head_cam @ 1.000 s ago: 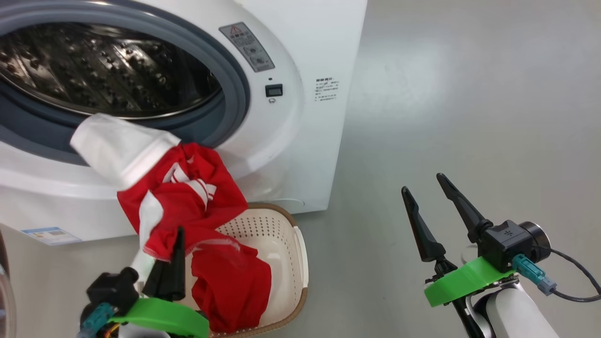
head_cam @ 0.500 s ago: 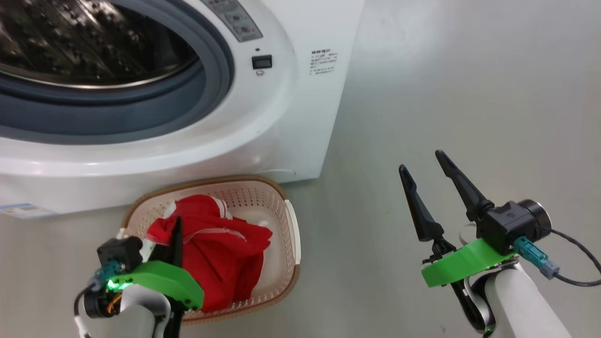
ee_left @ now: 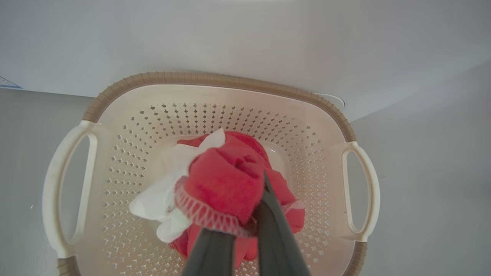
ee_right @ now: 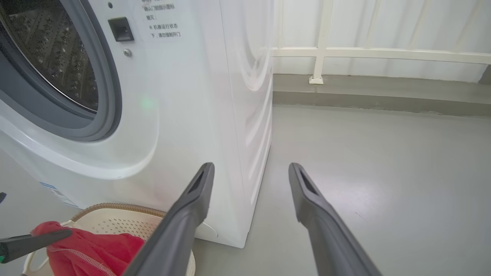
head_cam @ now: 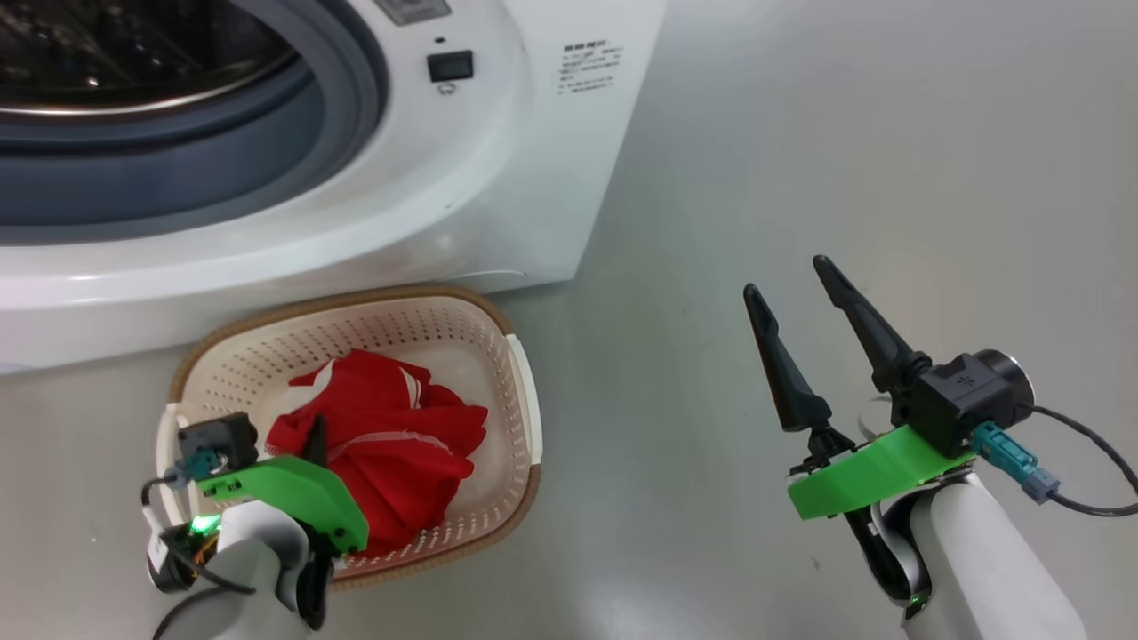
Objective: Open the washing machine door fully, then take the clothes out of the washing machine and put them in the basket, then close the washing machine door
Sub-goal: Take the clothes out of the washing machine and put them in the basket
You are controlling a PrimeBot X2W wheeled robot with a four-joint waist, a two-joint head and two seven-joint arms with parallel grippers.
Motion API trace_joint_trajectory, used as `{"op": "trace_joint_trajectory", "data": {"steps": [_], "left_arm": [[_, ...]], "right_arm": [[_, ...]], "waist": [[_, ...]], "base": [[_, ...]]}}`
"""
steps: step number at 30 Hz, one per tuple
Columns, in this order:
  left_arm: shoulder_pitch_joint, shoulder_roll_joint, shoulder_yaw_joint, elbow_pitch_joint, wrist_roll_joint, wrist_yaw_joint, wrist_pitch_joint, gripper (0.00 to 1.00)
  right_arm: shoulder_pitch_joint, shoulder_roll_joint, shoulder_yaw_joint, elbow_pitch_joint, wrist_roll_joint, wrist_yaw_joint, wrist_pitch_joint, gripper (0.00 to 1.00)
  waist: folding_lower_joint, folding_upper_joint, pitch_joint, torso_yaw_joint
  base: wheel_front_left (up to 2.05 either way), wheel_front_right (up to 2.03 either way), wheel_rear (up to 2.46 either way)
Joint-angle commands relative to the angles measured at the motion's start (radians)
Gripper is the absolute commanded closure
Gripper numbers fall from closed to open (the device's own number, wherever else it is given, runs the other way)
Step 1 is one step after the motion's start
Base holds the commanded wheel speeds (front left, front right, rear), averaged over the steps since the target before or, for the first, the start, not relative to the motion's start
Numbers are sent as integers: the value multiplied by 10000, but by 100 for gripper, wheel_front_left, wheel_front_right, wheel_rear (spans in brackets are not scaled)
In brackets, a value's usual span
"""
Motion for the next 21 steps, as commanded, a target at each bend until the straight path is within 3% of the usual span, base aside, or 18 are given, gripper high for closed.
{"op": "trace_joint_trajectory", "data": {"steps": [1,6,7,8,9,12,14,21], "left_arm": [[-187,309,175,224,-38,-26,40,100],[-639,443,148,788,-74,94,332,100],[-701,463,125,854,-69,109,418,91],[-701,463,125,854,-69,109,418,91],[-754,472,110,911,-76,120,520,84],[-863,489,31,1029,-60,158,767,56],[-921,502,-29,1099,-60,185,930,0],[-1001,482,-156,1155,-27,269,541,0]], "right_arm": [[-128,17,145,-234,56,35,-63,0],[-168,17,-8,-300,-7,35,-63,0],[-182,17,-28,-318,-15,35,-63,0],[-182,17,-28,-318,-15,35,-63,0],[-201,17,-39,-337,-19,35,-63,0],[-240,17,-68,-381,-22,35,-63,0],[-275,17,-59,-387,-20,35,-63,0],[-278,17,-34,-397,70,35,-63,0]], "waist": [[0,0,322,-249],[0,0,696,-390],[0,0,771,-412],[0,0,771,-412],[0,0,839,-433],[0,0,986,-471],[0,0,1077,-492],[0,0,1031,-448]], "base": [[0,0,0],[0,0,0],[0,0,0],[0,0,0],[0,0,0],[0,0,0],[0,0,0],[0,0,0]]}}
